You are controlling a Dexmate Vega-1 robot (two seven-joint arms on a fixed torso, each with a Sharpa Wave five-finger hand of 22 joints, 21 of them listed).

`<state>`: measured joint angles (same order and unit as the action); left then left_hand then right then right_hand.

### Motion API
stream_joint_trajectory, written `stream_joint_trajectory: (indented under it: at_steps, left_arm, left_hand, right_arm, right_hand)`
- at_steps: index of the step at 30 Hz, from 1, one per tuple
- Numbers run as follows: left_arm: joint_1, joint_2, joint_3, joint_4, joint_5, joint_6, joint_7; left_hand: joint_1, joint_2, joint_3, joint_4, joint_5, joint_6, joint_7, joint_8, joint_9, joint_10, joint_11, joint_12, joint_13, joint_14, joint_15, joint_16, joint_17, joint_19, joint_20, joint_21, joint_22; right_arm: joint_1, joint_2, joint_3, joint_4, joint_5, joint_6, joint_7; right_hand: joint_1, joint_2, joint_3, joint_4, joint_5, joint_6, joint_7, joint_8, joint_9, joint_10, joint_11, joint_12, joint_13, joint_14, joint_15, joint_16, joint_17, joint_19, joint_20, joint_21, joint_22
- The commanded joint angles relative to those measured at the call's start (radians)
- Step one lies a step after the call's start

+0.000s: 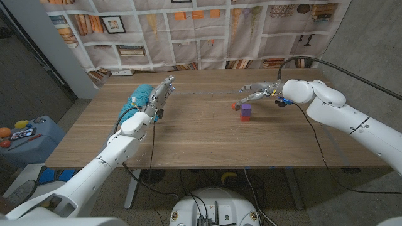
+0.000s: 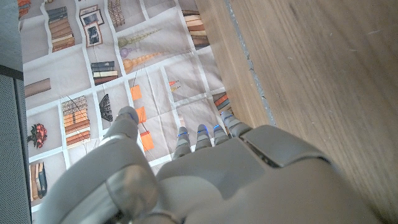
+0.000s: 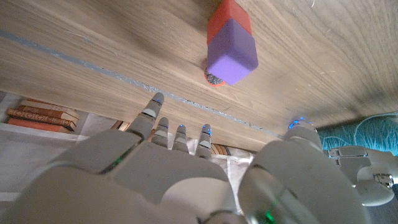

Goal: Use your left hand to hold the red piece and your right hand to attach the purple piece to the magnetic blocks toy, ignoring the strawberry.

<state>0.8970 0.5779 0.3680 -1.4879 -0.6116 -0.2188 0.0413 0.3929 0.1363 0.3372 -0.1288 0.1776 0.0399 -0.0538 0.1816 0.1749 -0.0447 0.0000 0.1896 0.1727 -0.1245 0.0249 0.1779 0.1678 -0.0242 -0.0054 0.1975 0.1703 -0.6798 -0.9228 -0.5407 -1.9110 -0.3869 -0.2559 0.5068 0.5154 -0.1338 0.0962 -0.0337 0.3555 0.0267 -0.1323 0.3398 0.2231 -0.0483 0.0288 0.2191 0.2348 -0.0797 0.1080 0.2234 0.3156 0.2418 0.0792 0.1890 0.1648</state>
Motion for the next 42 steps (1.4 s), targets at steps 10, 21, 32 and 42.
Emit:
stream_joint_trajectory:
  at_steps: [10,21,32,42]
  left_arm:
    - [-0.031,-0.021,-0.008,0.1,0.018,-0.089,-0.032]
    - [-0.02,-0.051,-0.021,0.157,0.017,-0.168,-0.031]
    - [-0.005,-0.045,-0.021,0.135,0.031,-0.172,-0.013]
    - [-0.017,-0.057,-0.007,0.147,0.055,-0.176,0.0]
  left_hand:
    - [-0.011,0.01,0.01,-0.002,0.005,0.024,-0.004,0.009,0.001,0.017,-0.013,0.009,0.001,0.015,-0.008,0.005,0.0,0.012,-0.005,0.003,0.001]
    - [-0.014,0.017,0.016,-0.002,0.006,0.031,0.0,0.009,0.001,0.018,-0.016,0.008,0.001,0.018,-0.009,0.004,0.0,0.013,-0.003,0.001,0.001]
    - [-0.017,0.021,0.021,-0.002,0.006,0.04,0.003,0.009,0.001,0.021,-0.016,0.007,0.001,0.019,-0.008,0.002,0.0,0.014,-0.004,-0.001,0.001]
    - [-0.023,0.024,0.026,-0.001,0.007,0.023,0.003,0.001,0.001,0.021,-0.019,0.005,0.0,0.02,-0.011,0.001,0.001,0.015,-0.004,-0.002,0.001]
  right_arm:
    - [-0.056,0.039,0.061,0.123,0.301,0.068,-0.318]
    - [-0.107,0.092,0.084,0.198,0.426,0.165,-0.461]
    - [-0.129,0.125,0.108,0.273,0.548,0.266,-0.504]
    - [-0.11,0.165,0.117,0.365,0.678,0.348,-0.453]
  right_hand:
    - [-0.038,0.008,-0.024,0.011,0.012,0.054,-0.033,-0.007,-0.019,0.071,-0.027,0.021,-0.006,0.049,-0.043,0.019,-0.006,0.053,-0.035,0.012,0.003]
    - [-0.049,0.037,-0.026,0.02,0.016,0.144,-0.027,0.003,-0.033,0.134,-0.035,0.029,-0.018,0.092,-0.069,0.026,-0.021,0.084,-0.054,0.012,0.003]
    - [-0.06,0.046,-0.029,0.027,0.014,0.145,-0.037,-0.009,-0.038,0.141,-0.058,0.023,-0.025,0.096,-0.091,0.024,-0.027,0.09,-0.062,0.009,0.002]
    - [-0.099,0.065,-0.041,0.049,0.006,0.103,-0.029,-0.056,-0.046,0.127,-0.056,-0.002,-0.039,0.067,-0.093,0.002,-0.043,0.028,-0.062,-0.013,0.002]
